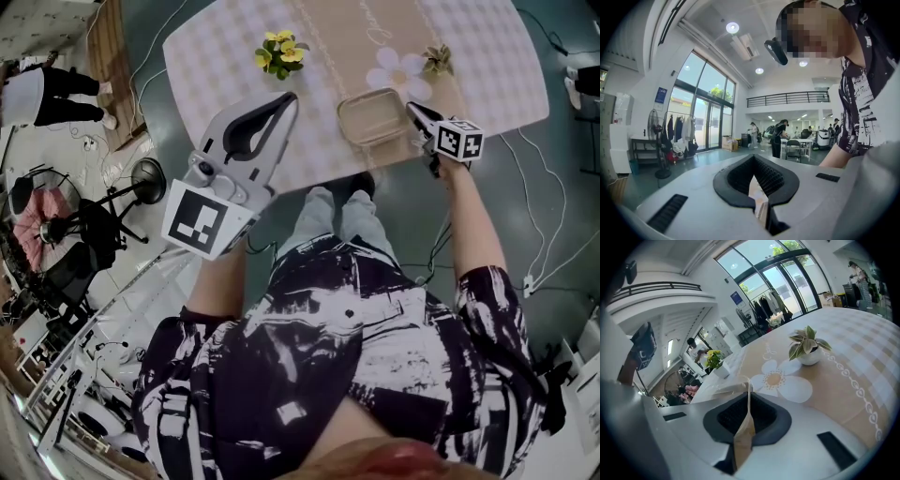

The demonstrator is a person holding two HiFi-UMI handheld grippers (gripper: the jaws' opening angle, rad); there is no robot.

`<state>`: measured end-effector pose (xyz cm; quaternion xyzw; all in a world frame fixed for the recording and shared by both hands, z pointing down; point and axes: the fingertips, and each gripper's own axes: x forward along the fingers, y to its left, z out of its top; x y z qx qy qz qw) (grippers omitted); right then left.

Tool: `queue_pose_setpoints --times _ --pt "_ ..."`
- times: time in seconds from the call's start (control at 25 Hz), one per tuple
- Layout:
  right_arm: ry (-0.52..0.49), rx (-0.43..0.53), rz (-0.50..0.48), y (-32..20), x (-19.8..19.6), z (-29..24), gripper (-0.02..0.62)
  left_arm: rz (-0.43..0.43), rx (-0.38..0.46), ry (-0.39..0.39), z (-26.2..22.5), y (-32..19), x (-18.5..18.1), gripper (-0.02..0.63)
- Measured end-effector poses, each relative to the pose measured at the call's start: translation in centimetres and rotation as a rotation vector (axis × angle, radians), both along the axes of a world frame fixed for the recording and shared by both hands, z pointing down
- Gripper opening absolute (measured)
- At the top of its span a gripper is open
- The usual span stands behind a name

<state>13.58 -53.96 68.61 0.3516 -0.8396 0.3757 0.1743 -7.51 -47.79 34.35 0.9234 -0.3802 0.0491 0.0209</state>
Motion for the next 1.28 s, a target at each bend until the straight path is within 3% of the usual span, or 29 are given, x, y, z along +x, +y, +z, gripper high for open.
queue_pose_setpoints --times 0.2,0.36,0.8,0.96,1.12,1.28 --pt "-0.005 0.064 0.017 -0.6 0.3 -2.6 0.015 0.005 0.012 -0.004 -0.5 0.0 0.2 0.000" --pt "-0.008 0.181 0.021 -0.7 0.4 -8.0 0.015 0.009 0.029 -0.006 -1.3 0.1 0.5 0.000" --pt "-0.006 0.830 0.104 1.6 1.6 -37.8 0.015 0.011 0.181 -0.010 -8.7 -0.1 1.2 0.000" --pt "0.018 1.003 0.157 4.4 2.1 -45.7 0.015 0.001 0.236 -0.023 -11.4 -0.1 0.8 0.000" --pt "0.036 1.100 0.188 6.6 2.3 -49.7 0.015 -0.006 0.283 -0.022 -13.5 0.0 0.6 0.000" --pt "0.035 1.134 0.197 7.6 2.5 -51.2 0.015 0.000 0.300 -0.025 -14.6 0.3 1.2 0.000"
